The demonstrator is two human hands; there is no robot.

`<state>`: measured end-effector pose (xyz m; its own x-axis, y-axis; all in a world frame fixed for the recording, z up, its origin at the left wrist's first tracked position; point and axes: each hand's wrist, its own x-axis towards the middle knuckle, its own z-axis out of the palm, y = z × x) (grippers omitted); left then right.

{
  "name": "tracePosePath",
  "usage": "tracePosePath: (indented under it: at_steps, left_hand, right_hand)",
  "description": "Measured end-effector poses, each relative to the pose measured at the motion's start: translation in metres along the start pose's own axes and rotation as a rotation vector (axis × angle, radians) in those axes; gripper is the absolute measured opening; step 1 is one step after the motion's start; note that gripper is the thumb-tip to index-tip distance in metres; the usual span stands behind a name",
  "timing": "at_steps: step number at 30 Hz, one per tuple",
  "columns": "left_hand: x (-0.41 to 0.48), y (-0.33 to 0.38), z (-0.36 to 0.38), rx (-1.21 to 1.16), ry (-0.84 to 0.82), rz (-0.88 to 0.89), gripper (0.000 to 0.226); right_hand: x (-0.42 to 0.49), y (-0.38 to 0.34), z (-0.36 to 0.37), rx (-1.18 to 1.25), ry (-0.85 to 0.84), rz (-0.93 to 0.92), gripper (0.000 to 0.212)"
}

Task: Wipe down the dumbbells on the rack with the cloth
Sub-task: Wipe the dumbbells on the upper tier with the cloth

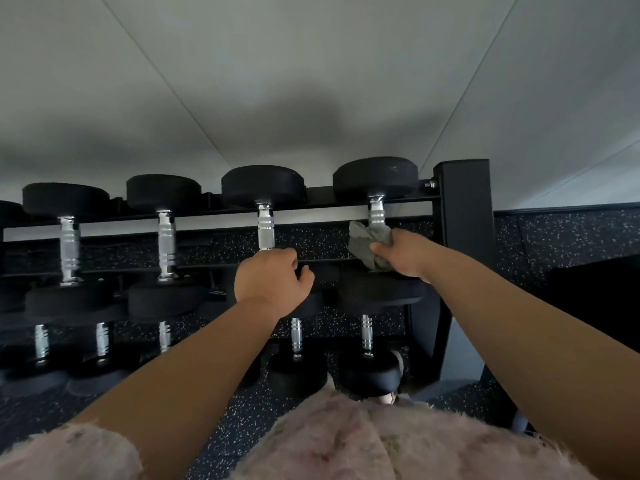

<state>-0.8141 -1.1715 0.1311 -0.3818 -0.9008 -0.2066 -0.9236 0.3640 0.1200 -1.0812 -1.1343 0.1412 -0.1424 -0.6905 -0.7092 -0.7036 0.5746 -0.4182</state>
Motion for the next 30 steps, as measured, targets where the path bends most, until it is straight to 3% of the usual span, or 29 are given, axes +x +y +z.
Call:
tracePosePath:
  at_steps: [3, 8, 10, 14, 17, 20, 23, 26, 28, 30]
  left_hand:
    - [0.000, 0.001, 0.000, 0.007, -0.007, -0.018, 0.027]
    - [0.000, 0.000, 0.001, -0.009, 0.004, -0.045, 0.027]
    - [0.000, -0.001, 0.002, -0.014, -0.002, -0.050, 0.027]
    - [0.000, 0.000, 0.002, -0.001, -0.011, -0.061, 0.027]
    - [0.000, -0.001, 0.003, -0.019, -0.004, -0.069, 0.026]
    - [-0.001, -0.001, 0.002, -0.050, 0.005, -0.078, 0.026]
    - [0.000, 0.001, 0.001, -0.055, 0.001, -0.087, 0.026]
    - [-0.001, 0.000, 0.000, -0.046, -0.003, -0.092, 0.026]
    - [-0.001, 0.001, 0.000, -0.042, -0.001, -0.093, 0.026]
    - [-0.001, 0.000, 0.000, -0.044, 0.005, -0.089, 0.026]
  right_hand:
    - [0.013, -0.008, -0.010, 0.078, 0.022, -0.026, 0.038]
    - [0.039, -0.012, -0.011, 0.541, 0.294, -0.030, 0.043]
    - [0.030, -0.006, -0.010, 0.548, 0.203, -0.062, 0.040]
    - [0.014, 0.025, -0.007, 0.376, -0.155, -0.045, 0.034]
    - [0.020, 0.029, -0.015, 0.334, -0.170, -0.037, 0.029]
    - [0.031, 0.014, -0.019, 0.497, -0.044, -0.032, 0.026]
    - [0.040, 0.000, -0.017, 0.739, 0.168, -0.010, 0.038]
    - [0.030, -0.004, -0.012, 0.710, 0.113, -0.045, 0.024]
    - [0.018, 0.006, -0.011, 0.513, -0.015, -0.025, 0.019]
    - [0.011, 0.021, -0.012, 0.295, -0.118, -0.011, 0.027]
